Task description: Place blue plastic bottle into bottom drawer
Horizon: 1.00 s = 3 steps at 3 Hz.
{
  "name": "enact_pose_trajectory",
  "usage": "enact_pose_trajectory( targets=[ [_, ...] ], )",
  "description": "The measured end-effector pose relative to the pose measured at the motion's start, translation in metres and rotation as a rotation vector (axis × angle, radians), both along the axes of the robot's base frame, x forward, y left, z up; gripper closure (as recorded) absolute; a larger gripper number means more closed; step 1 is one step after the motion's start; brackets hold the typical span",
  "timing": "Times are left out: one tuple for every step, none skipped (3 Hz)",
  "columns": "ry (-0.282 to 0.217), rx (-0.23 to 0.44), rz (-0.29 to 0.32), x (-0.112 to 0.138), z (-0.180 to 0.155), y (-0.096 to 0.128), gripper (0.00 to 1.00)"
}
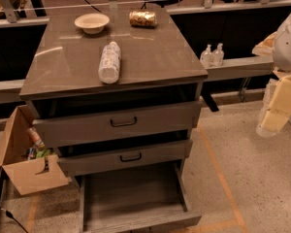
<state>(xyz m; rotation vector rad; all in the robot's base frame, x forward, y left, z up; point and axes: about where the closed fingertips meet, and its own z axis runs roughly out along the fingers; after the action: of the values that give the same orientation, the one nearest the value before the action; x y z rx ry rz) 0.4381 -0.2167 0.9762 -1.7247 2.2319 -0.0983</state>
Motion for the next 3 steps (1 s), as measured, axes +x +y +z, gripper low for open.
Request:
enact_pose_trajectory(
  targets=[
    [0.0,0.0,0.0,0.0,0.0,0.0,0.0],
    [-0.01,0.059,-0.055,0.005,0.002,0.003,0.0],
    [-0.003,0.211,-0.125,0.036,0.002,0.033,0.0]
  ],
)
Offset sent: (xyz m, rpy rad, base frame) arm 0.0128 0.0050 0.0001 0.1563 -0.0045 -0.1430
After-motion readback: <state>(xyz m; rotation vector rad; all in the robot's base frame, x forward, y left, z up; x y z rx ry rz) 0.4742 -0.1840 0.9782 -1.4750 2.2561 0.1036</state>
